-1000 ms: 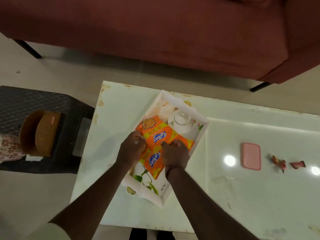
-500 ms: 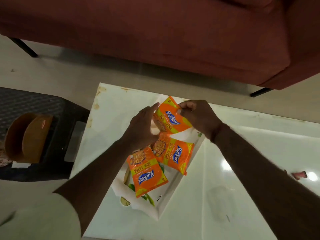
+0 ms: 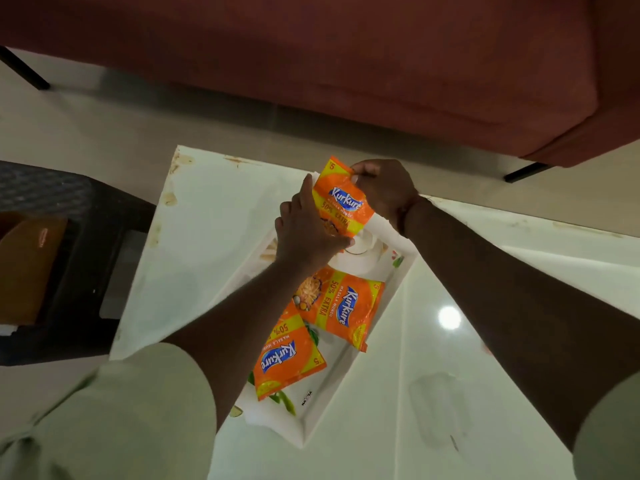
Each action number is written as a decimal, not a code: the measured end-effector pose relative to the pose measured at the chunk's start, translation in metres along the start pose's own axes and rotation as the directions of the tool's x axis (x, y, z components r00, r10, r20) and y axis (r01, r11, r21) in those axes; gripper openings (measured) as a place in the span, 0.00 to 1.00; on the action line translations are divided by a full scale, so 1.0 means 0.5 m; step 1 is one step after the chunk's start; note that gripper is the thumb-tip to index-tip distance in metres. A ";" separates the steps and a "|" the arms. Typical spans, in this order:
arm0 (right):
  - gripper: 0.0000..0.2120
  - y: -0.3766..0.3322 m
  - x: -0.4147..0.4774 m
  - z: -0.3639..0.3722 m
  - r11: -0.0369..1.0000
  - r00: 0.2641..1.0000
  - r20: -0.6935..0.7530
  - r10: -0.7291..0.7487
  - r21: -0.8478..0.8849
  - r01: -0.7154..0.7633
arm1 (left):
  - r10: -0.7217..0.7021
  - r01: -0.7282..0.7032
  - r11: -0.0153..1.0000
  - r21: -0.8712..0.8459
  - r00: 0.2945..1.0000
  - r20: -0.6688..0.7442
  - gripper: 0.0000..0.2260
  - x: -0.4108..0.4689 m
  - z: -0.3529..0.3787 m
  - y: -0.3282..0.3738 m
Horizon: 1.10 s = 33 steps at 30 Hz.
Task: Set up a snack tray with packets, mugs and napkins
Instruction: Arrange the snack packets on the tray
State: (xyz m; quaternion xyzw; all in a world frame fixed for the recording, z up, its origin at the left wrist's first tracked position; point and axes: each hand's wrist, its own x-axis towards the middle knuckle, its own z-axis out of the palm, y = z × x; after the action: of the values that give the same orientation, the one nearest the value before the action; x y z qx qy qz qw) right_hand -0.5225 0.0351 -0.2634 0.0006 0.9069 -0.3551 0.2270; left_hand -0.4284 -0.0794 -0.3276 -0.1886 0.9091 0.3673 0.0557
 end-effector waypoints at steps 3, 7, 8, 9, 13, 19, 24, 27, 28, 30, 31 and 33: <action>0.12 0.023 0.012 0.010 0.999 0.996 -0.091 0.024 -0.029 -0.027 | -0.008 0.016 0.997 0.081 0.994 -0.107 0.45 -0.002 0.021 -0.003; 0.15 0.044 0.015 0.008 0.998 0.989 -0.141 -0.049 -0.046 0.042 | 0.024 -0.005 0.990 0.139 0.990 -0.136 0.39 -0.005 0.025 -0.015; 0.17 0.050 0.004 0.005 0.997 0.984 -0.162 -0.069 -0.035 0.065 | 0.034 -0.017 0.990 0.139 0.991 -0.127 0.38 -0.008 0.021 -0.016; 0.18 0.057 -0.018 0.004 0.997 0.978 -0.196 -0.077 0.004 0.079 | 0.042 -0.026 0.992 0.125 0.992 -0.121 0.38 -0.011 0.015 -0.016; 0.16 0.111 -0.205 0.022 0.987 0.906 -0.424 0.012 0.149 0.057 | 0.047 -0.052 0.998 -0.025 0.987 -0.156 0.34 -0.042 -0.026 -0.015; 0.18 0.188 -0.460 0.153 0.823 0.828 -0.219 0.516 0.393 -0.410 | -0.042 0.039 0.995 0.093 0.998 0.035 0.19 -0.135 -0.069 -0.071; 0.15 0.171 -0.479 0.211 0.888 0.886 -0.211 0.413 0.311 -0.339 | -0.131 0.064 0.964 0.258 0.959 0.250 0.16 -0.161 -0.064 -0.090; 0.02 0.157 -0.429 0.193 0.886 0.901 -0.202 0.384 0.356 -0.297 | -0.199 0.136 0.969 0.207 0.925 0.324 0.13 -0.150 -0.061 -0.083; 0.03 0.159 -0.411 0.179 0.890 0.903 -0.213 0.374 0.356 -0.285 | -0.221 0.181 0.973 0.142 0.907 0.357 0.13 -0.146 -0.062 -0.077; 0.04 0.166 -0.379 0.138 0.915 0.917 -0.232 0.326 0.320 -0.245 | -0.203 0.206 0.978 0.030 0.910 0.362 0.13 -0.142 -0.064 -0.060; 0.03 0.168 -0.366 0.111 0.929 0.926 -0.238 0.293 0.302 -0.216 | -0.186 0.201 0.980 -0.010 0.923 0.337 0.12 -0.143 -0.065 -0.050; 0.03 0.173 -0.340 0.054 0.962 0.947 -0.246 0.206 0.229 -0.150 | -0.157 0.186 0.979 -0.089 0.952 0.262 0.11 -0.146 -0.064 -0.026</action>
State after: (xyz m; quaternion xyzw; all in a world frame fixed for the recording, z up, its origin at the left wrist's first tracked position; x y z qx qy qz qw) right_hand -0.3449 0.1096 -0.2663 0.1545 0.8834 -0.4221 0.1325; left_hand -0.3549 -0.0880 -0.2955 -0.2211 0.8525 0.4328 0.1925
